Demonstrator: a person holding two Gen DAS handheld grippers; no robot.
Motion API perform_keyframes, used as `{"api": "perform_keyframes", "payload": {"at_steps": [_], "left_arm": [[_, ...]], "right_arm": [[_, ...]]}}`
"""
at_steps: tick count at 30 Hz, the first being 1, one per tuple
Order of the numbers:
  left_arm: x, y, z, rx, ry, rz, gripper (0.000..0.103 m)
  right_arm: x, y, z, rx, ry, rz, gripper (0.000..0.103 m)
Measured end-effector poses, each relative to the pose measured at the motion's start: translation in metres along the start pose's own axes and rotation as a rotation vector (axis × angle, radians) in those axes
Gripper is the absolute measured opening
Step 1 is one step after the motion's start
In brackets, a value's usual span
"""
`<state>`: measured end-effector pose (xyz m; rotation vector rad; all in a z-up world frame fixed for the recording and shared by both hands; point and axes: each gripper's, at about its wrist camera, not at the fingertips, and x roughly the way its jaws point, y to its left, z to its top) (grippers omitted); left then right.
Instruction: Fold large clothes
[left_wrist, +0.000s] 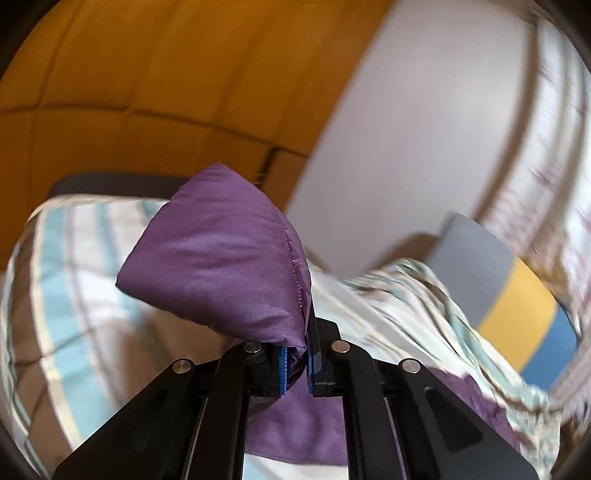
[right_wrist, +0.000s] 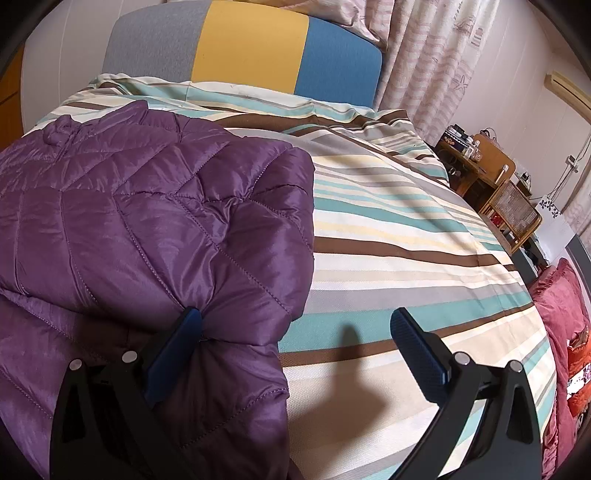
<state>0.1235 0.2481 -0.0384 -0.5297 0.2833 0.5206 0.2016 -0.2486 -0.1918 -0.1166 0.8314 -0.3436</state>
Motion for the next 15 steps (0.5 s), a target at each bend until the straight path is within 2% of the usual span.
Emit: {"api": "perform_keyframes", "payload": {"at_steps": [5, 8, 15], "left_arm": [[-0.017, -0.065, -0.026, 0.139, 0.037, -0.151, 0.007], [-0.023, -0.095, -0.041, 0.207, 0.052, -0.216, 0.007], [-0.022, -0.159, -0.088, 0.346, 0.128, -0.296, 0.007]], "right_arm": [[0.0, -0.002, -0.001, 0.004, 0.0, 0.004, 0.101], [0.0, -0.002, -0.001, 0.006, 0.0, 0.006, 0.101], [0.0, -0.004, -0.001, 0.013, 0.003, 0.015, 0.101]]}}
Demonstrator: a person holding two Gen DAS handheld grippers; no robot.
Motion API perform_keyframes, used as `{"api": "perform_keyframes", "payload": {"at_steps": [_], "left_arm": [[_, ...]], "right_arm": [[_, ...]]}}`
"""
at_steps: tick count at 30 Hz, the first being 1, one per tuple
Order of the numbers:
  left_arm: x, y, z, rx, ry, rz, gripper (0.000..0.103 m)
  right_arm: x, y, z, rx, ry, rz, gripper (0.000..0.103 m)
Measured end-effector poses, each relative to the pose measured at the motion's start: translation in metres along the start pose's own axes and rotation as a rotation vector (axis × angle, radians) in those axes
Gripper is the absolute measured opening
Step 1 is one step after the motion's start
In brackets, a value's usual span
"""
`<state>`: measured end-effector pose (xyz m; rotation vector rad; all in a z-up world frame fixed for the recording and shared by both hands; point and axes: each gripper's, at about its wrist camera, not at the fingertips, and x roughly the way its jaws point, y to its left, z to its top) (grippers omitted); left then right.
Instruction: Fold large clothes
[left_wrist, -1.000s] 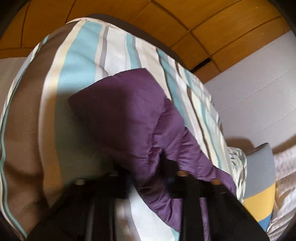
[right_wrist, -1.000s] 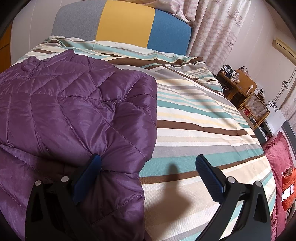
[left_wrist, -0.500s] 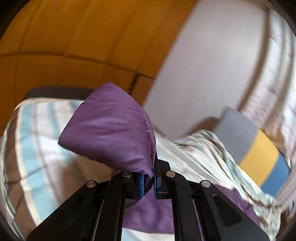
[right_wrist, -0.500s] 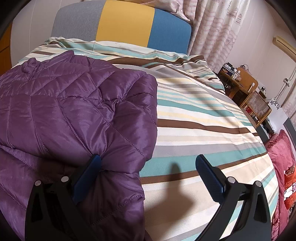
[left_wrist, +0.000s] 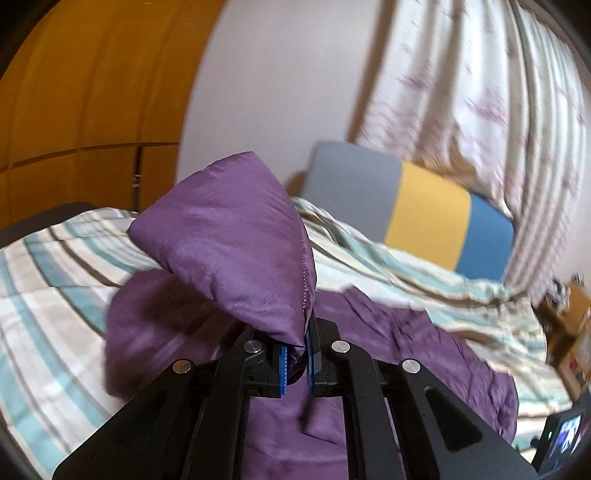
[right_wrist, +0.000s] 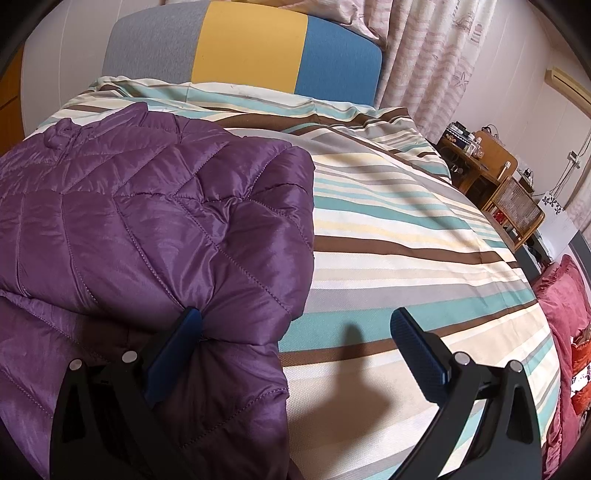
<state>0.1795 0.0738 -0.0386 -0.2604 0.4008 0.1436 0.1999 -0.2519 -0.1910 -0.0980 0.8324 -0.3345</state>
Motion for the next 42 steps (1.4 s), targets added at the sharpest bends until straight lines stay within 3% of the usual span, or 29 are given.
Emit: {"api": "perform_keyframes", "payload": {"at_steps": [9, 19, 20, 21, 22, 24, 26, 31, 35, 38, 42], "left_arm": [[0.024, -0.085, -0.049, 0.218, 0.138, -0.09, 0.007], [0.055, -0.144, -0.092, 0.362, 0.259, -0.139, 0.009], [0.058, -0.148, -0.095, 0.384, 0.276, -0.145, 0.014], [0.06, -0.151, -0.099, 0.407, 0.301, -0.166, 0.029], [0.06, -0.153, -0.101, 0.417, 0.32, -0.196, 0.06], [0.049, -0.153, -0.102, 0.419, 0.305, -0.232, 0.088], [0.03, -0.147, -0.1, 0.413, 0.245, -0.279, 0.088], [0.006, -0.117, -0.094, 0.369, 0.241, -0.33, 0.088], [0.005, -0.072, -0.078, 0.282, 0.243, -0.256, 0.088], [0.017, -0.03, -0.06, 0.215, 0.241, -0.151, 0.088], [0.047, 0.018, -0.039, 0.16, 0.241, 0.042, 0.088]], "right_arm": [[0.001, -0.003, 0.0, 0.007, 0.003, 0.011, 0.101], [0.001, -0.004, 0.0, 0.002, 0.003, 0.006, 0.101], [0.001, -0.004, 0.0, 0.003, 0.002, 0.006, 0.101], [0.001, -0.004, 0.0, 0.003, 0.002, 0.007, 0.101], [0.002, -0.004, 0.001, 0.003, 0.003, 0.008, 0.101], [0.002, -0.003, 0.0, 0.004, 0.003, 0.009, 0.101], [0.002, -0.003, 0.0, 0.005, 0.003, 0.01, 0.101], [0.001, -0.004, 0.0, 0.006, -0.001, 0.009, 0.101], [-0.005, -0.011, 0.001, 0.029, -0.026, 0.03, 0.101], [-0.024, -0.015, 0.006, 0.03, -0.085, 0.079, 0.101], [-0.057, -0.01, 0.023, 0.062, -0.155, 0.2, 0.101]]}}
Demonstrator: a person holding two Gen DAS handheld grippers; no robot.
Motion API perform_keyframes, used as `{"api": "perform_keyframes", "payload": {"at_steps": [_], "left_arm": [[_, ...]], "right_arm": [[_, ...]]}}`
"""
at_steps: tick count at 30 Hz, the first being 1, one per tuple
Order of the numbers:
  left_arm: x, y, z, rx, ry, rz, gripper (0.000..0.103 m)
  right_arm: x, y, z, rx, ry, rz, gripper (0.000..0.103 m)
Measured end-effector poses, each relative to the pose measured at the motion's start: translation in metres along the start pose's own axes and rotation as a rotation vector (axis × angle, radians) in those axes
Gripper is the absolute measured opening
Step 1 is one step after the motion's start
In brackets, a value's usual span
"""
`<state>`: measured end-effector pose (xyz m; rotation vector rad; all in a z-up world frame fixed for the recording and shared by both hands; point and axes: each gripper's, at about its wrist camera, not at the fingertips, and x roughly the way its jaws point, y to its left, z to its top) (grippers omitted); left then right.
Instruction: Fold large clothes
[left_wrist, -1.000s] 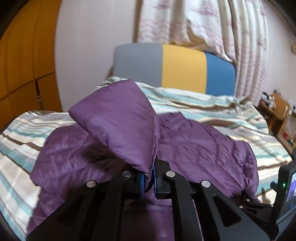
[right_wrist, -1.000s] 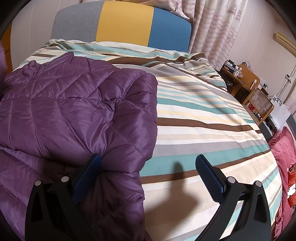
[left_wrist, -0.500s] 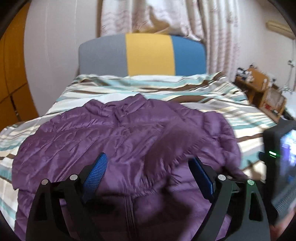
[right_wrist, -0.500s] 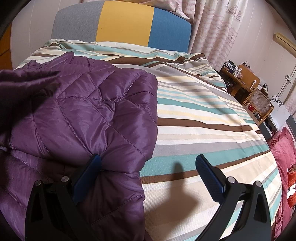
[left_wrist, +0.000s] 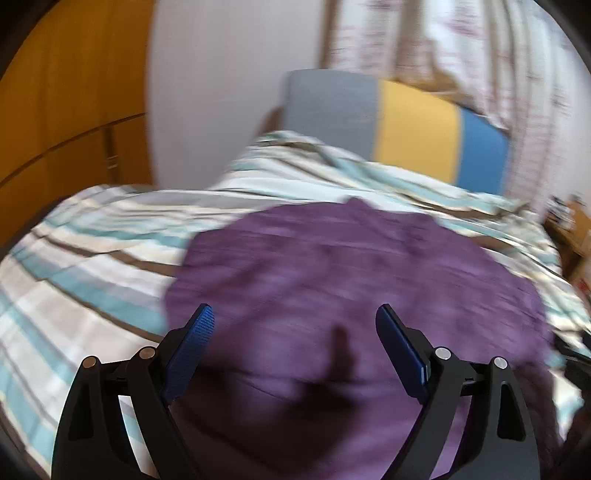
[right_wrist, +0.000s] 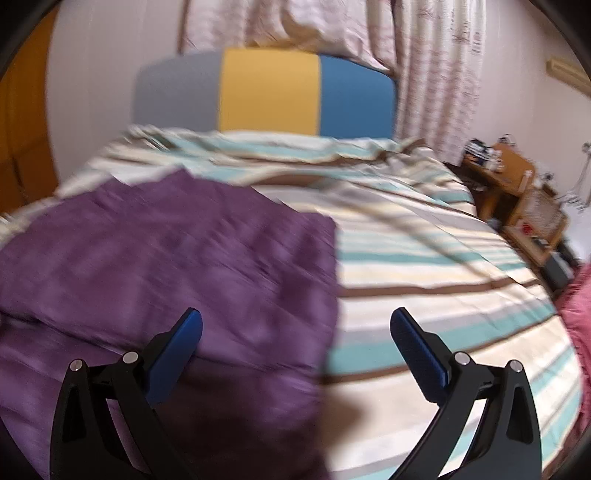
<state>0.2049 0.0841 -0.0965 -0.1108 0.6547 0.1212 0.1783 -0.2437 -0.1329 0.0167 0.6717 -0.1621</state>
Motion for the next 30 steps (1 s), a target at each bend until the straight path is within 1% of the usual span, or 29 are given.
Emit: {"api": "perform_keyframes", "payload": {"at_steps": [3, 6, 9, 11, 12, 13, 14, 15, 16, 17, 20, 23, 25, 27, 28, 30], "left_arm": [[0.026, 0.021, 0.007, -0.014, 0.06, 0.108, 0.086], [0.041, 0.034, 0.002, -0.041, 0.095, 0.126, 0.086], [0.047, 0.039, -0.01, -0.049, 0.107, 0.129, 0.086], [0.05, 0.043, -0.017, -0.069, 0.116, 0.121, 0.086], [0.052, 0.045, -0.017, -0.079, 0.12, 0.117, 0.087], [0.054, 0.048, -0.018, -0.095, 0.131, 0.109, 0.088], [0.057, 0.05, -0.018, -0.108, 0.143, 0.102, 0.09], [0.062, 0.053, -0.021, -0.132, 0.163, 0.088, 0.093], [0.064, 0.056, -0.022, -0.149, 0.177, 0.074, 0.095], [0.066, 0.058, -0.022, -0.157, 0.186, 0.064, 0.095], [0.065, 0.055, -0.021, -0.145, 0.199, 0.076, 0.096], [0.048, 0.051, -0.015, -0.132, 0.184, 0.094, 0.096], [0.029, 0.045, -0.008, -0.117, 0.126, 0.083, 0.096], [0.014, 0.034, 0.002, -0.088, 0.053, 0.09, 0.096], [0.011, 0.026, 0.008, -0.069, 0.029, 0.077, 0.096], [0.017, 0.008, 0.019, -0.03, 0.031, 0.046, 0.096]], "right_arm": [[-0.001, 0.024, 0.015, -0.009, 0.007, 0.086, 0.101], [0.017, 0.055, 0.02, -0.082, 0.042, 0.115, 0.101], [0.04, 0.08, 0.015, -0.175, 0.07, 0.09, 0.101], [0.051, 0.085, 0.018, -0.206, 0.062, 0.052, 0.101], [0.056, 0.086, 0.02, -0.213, 0.046, 0.02, 0.101], [0.062, 0.083, 0.022, -0.224, 0.03, -0.031, 0.101], [0.071, 0.082, 0.022, -0.238, 0.033, -0.066, 0.101], [0.08, 0.08, 0.019, -0.251, 0.048, -0.072, 0.1], [0.091, 0.078, 0.016, -0.247, 0.081, -0.05, 0.1], [0.095, 0.074, 0.015, -0.235, 0.093, -0.041, 0.1], [0.095, 0.076, 0.016, -0.257, 0.082, -0.059, 0.101], [0.09, 0.068, 0.022, -0.231, 0.091, -0.029, 0.101], [0.073, 0.061, 0.029, -0.177, 0.063, 0.006, 0.101], [0.053, 0.057, 0.038, -0.1, 0.004, 0.087, 0.101], [0.047, 0.059, 0.042, -0.082, -0.009, 0.117, 0.101], [0.044, 0.07, 0.051, -0.07, -0.002, 0.184, 0.101]]}}
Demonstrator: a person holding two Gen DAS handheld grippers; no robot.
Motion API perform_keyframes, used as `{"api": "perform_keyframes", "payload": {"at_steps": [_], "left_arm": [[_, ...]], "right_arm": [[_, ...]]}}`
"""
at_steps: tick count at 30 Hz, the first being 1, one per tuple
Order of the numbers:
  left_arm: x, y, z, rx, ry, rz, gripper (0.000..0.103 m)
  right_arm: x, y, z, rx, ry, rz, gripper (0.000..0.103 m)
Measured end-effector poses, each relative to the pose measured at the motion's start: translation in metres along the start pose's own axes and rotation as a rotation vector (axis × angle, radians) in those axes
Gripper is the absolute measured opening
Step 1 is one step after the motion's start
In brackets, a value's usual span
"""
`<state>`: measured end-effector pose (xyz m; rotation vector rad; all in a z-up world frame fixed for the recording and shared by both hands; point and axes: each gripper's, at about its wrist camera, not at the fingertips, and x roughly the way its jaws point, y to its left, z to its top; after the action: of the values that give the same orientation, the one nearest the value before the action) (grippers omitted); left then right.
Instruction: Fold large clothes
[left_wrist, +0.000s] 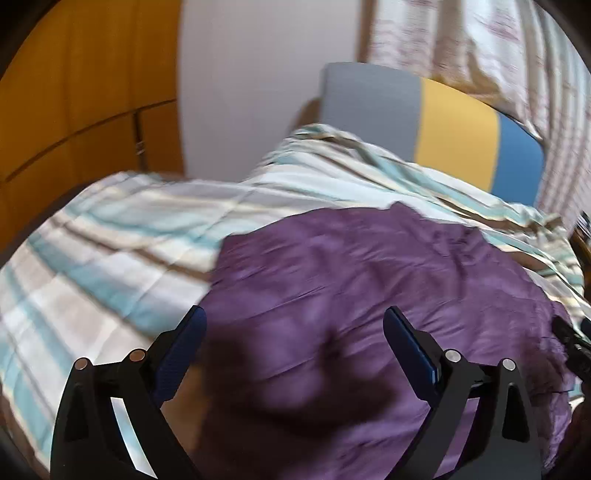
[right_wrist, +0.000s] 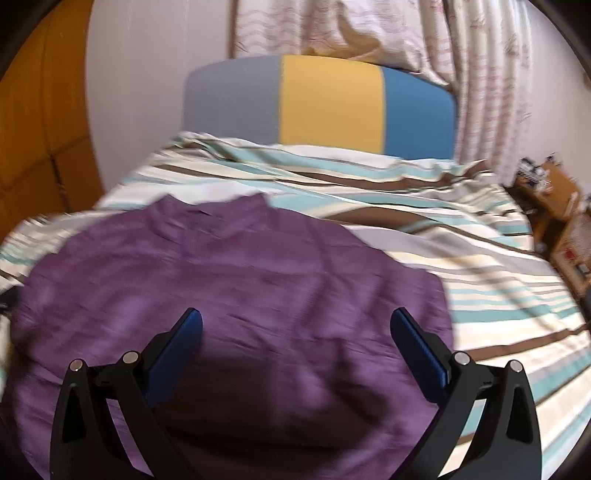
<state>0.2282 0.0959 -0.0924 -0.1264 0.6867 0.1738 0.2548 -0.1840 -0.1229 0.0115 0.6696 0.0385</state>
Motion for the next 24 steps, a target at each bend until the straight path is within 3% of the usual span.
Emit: {"api": "perform_keyframes", "payload": {"at_steps": [3, 6, 10, 12, 18, 24], "left_arm": [[0.024, -0.029, 0.008, 0.081, 0.043, -0.015, 0.096], [0.058, -0.046, 0.001, 0.161, 0.103, 0.021, 0.096], [0.086, -0.029, -0.007, 0.079, 0.175, -0.037, 0.1], [0.091, -0.032, -0.009, 0.094, 0.18, -0.023, 0.1], [0.088, -0.035, -0.01, 0.097, 0.182, -0.022, 0.1], [0.033, -0.022, -0.024, 0.112, 0.13, -0.015, 0.1]], "right_arm": [[0.019, 0.018, 0.005, -0.033, 0.037, 0.018, 0.101], [0.042, 0.028, -0.003, -0.058, 0.079, -0.011, 0.101], [0.07, 0.026, -0.021, -0.059, 0.136, -0.028, 0.101], [0.075, 0.026, -0.023, -0.06, 0.148, -0.037, 0.101], [0.078, 0.024, -0.025, -0.058, 0.151, -0.038, 0.101], [0.073, 0.024, -0.024, -0.062, 0.142, -0.043, 0.101]]}}
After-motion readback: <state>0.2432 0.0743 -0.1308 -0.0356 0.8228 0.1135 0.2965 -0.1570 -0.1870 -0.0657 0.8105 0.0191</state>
